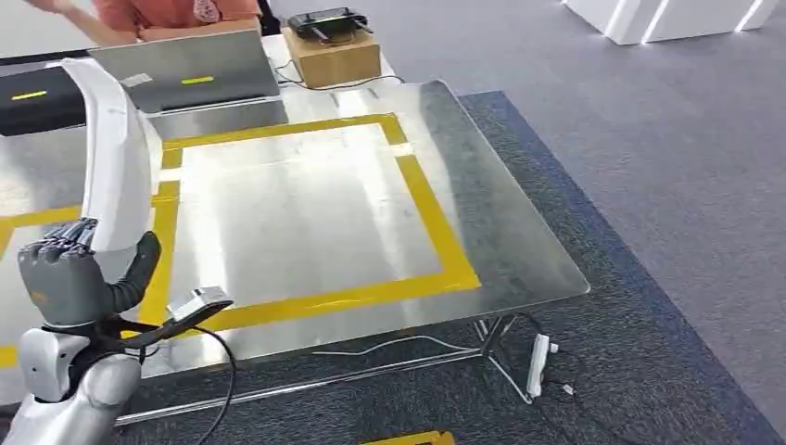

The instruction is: Take the parts from the cabinet and place them on the table.

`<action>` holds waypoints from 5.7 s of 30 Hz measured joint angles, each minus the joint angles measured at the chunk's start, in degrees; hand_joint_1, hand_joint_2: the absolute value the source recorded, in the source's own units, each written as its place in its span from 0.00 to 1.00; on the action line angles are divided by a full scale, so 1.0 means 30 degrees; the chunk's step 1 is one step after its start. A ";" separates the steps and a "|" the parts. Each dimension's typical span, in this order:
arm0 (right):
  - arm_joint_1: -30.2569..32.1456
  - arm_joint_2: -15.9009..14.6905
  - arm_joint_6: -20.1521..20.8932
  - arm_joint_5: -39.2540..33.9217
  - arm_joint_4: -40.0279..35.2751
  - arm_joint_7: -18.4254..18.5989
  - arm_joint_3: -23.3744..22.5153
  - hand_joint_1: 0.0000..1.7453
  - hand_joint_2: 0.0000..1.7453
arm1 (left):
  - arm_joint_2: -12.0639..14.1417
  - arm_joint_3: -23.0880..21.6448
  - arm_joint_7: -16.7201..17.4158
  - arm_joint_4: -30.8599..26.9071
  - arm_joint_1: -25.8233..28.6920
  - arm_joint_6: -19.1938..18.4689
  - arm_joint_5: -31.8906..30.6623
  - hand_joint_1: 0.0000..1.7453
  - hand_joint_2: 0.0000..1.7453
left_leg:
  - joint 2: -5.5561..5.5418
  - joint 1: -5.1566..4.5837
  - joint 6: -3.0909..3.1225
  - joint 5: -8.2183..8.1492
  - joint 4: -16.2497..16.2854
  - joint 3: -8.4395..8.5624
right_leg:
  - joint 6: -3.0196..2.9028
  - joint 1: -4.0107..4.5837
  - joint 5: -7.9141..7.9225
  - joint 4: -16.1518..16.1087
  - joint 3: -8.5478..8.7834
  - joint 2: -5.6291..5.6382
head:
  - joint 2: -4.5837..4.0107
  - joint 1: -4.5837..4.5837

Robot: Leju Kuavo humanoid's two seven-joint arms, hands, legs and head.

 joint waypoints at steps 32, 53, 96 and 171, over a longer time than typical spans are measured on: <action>-0.0292 0.0015 0.0014 0.0241 0.0015 -0.0189 -0.0066 0.00 1.00 | 0.0999 -0.0299 0.2760 0.2948 -0.2962 -0.0051 -0.2054 1.00 1.00 | 0.0625 -0.0207 0.0572 0.2344 -0.5540 0.2963 | 0.0405 0.0302 -0.0167 -0.0244 0.0335 -0.1153 | 0.0000 0.0008; -0.0807 0.0036 0.0408 0.0539 0.0007 0.0495 0.0124 0.00 1.00 | 0.2775 -0.2782 1.0528 1.5168 -1.0748 -0.8655 -0.7410 1.00 1.00 | 0.0655 -0.0183 0.0566 0.2373 -0.5538 0.2952 | 0.0403 0.0314 -0.0148 -0.0219 0.0322 -0.1121 | 0.0000 0.0022; -0.0067 0.0036 -0.0175 -0.0109 0.0015 0.0153 -0.0073 0.00 0.00 | 0.8196 -0.2266 0.9304 0.5617 -0.4098 -1.0987 -0.3337 0.00 0.00 | 0.0748 -0.0178 0.0560 0.2350 -0.5557 0.2948 | 0.0369 0.0319 -0.0183 -0.0211 0.0288 -0.1060 | 0.0000 0.0022; -0.0063 0.0175 -0.0248 0.0204 0.0022 0.0102 -0.0182 0.00 0.00 | 0.6528 -0.1697 0.7876 0.3111 -0.1721 -0.6462 -0.3417 0.00 0.00 | 0.0143 0.0044 0.0012 0.0857 -0.3650 0.3754 | -0.0125 0.0155 0.0768 0.0060 -0.0806 0.0147 | 0.0000 -0.0007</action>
